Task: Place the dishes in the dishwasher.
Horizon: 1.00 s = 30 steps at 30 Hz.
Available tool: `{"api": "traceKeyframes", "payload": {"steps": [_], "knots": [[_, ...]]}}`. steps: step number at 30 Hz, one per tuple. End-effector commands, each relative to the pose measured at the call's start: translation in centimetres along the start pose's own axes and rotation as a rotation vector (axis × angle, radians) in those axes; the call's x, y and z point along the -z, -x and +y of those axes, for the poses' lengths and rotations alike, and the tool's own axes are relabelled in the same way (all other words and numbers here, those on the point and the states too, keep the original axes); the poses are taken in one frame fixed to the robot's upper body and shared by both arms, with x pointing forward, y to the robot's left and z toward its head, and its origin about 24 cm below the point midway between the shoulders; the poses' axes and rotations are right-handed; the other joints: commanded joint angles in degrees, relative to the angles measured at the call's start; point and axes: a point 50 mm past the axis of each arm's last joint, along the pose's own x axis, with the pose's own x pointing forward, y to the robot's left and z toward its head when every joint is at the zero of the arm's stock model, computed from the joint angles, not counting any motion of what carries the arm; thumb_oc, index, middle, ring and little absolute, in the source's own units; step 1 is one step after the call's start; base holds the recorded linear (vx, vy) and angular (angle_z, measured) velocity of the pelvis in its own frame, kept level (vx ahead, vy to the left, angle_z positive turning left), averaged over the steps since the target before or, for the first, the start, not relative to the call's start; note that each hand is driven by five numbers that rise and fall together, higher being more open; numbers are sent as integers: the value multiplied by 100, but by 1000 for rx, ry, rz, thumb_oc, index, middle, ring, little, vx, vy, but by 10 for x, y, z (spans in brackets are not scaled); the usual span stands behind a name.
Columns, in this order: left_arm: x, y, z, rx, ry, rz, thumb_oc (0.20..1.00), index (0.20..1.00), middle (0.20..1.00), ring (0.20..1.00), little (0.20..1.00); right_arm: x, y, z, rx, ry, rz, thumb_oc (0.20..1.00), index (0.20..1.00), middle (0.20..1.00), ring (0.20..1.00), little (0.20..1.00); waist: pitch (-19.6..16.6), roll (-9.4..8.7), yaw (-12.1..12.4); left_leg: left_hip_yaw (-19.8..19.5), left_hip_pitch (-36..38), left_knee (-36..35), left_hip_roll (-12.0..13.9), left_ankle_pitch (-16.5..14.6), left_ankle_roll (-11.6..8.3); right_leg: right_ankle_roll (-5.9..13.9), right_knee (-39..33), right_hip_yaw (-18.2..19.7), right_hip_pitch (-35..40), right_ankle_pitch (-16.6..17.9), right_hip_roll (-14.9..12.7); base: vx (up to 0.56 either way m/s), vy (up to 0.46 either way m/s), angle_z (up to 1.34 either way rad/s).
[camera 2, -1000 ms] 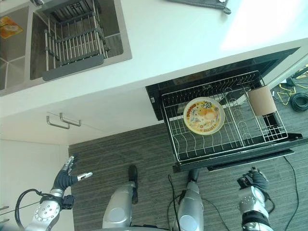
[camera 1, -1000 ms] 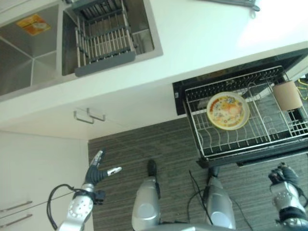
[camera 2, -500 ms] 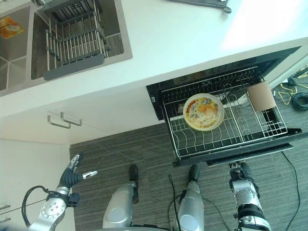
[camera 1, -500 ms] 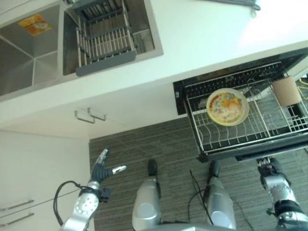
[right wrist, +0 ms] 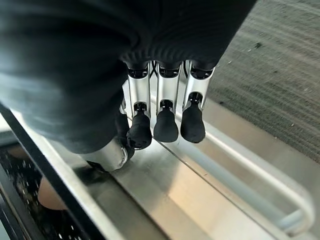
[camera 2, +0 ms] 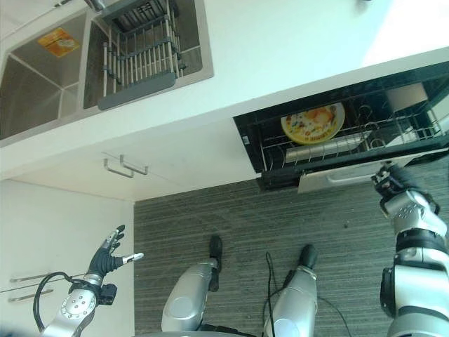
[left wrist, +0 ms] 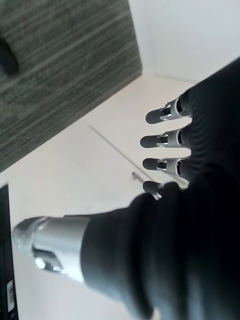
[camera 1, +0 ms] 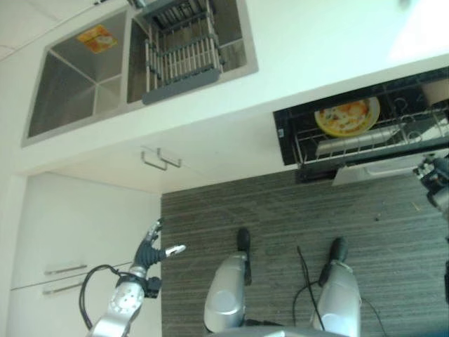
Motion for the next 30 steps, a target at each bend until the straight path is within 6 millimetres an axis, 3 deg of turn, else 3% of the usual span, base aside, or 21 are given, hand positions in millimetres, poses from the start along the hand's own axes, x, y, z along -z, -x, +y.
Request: {"api": "traceKeyframes", "payload": {"steps": [1, 3, 9, 11, 12, 17, 19, 23, 28, 30], "knots": [[-2, 1, 4, 32, 7, -15, 1000, 1000, 1000, 1000, 1000, -51, 6, 64, -241, 19, -150, 200, 200, 200, 200, 200, -267, -72, 371, -141, -505, 324, 110, 29, -67, -286, 701, -349, -95, -867, -1, 40, 59, 20], [0, 1, 2, 42, 14, -4, 1000, 1000, 1000, 1000, 1000, -61, 7, 69, -237, 28, -170, 200, 200, 200, 200, 200, -276, 37, 444, -191, -570, 158, 59, 150, -73, -295, 889, -316, -257, -962, -47, 33, 37, 22], [11, 8, -2, 65, 22, 32, 1000, 1000, 1000, 1000, 1000, -119, 22, 97, -199, 100, -325, 200, 200, 200, 200, 200, -284, 435, 871, -483, -617, -930, 6, 731, -124, -320, 1654, -329, -770, -1403, -263, 27, -14, 26], [13, 8, 2, 73, 9, 43, 1000, 1000, 1000, 1000, 1000, -136, 29, 106, -196, 117, -389, 200, 200, 200, 200, 200, -311, 477, 959, -541, -587, -1128, -42, 770, -148, -298, 1991, -297, -854, -1726, -421, 67, -109, 58], [22, 12, 8, 66, 17, 88, 1000, 1000, 1000, 1000, 1000, -165, 43, 113, -199, 130, -494, 200, 200, 200, 200, 200, -322, 579, 1085, -582, -698, -1187, -94, 881, -144, -324, 2488, -298, -1081, -1963, -637, -28, -90, 36], [42, 28, 15, 71, 36, 172, 1000, 1000, 1000, 1000, 1000, -198, 63, 121, -185, 164, -607, 200, 200, 200, 200, 200, -342, 687, 1270, -763, -862, -1022, -214, 863, -112, -332, 3107, -223, -1396, -2151, -870, 15, -26, 19], [50, 35, 17, 68, 43, 196, 1000, 1000, 1000, 1000, 1000, -204, 67, 124, -192, 184, -617, 200, 200, 200, 200, 200, -339, 677, 1311, -793, -893, -959, -229, 865, -126, -342, 3206, -218, -1434, -2192, -895, 41, -2, 18], [50, 38, 25, 63, 51, 184, 1000, 1000, 1000, 1000, 1000, -196, 61, 120, -189, 236, -560, 200, 200, 200, 200, 200, -317, 624, 1315, -801, -775, -903, -194, 838, -124, -347, 3184, -273, -1319, -2181, -888, 79, 37, 11], [32, 31, 27, 84, 73, 96, 1000, 1000, 1000, 1000, 1000, -173, 44, 87, -179, 268, -479, 200, 200, 200, 200, 200, -245, 511, 1228, -773, -541, -919, -191, 757, -119, -333, 2781, -454, -912, -2036, -798, 99, 103, 7], [25, 28, 28, 89, 79, 65, 1000, 1000, 1000, 1000, 1000, -154, 34, 71, -177, 225, -420, 200, 200, 200, 200, 200, -211, 434, 1197, -783, -478, -936, -188, 746, -118, -299, 2578, -526, -752, -1943, -746, 84, 134, 10]]}}
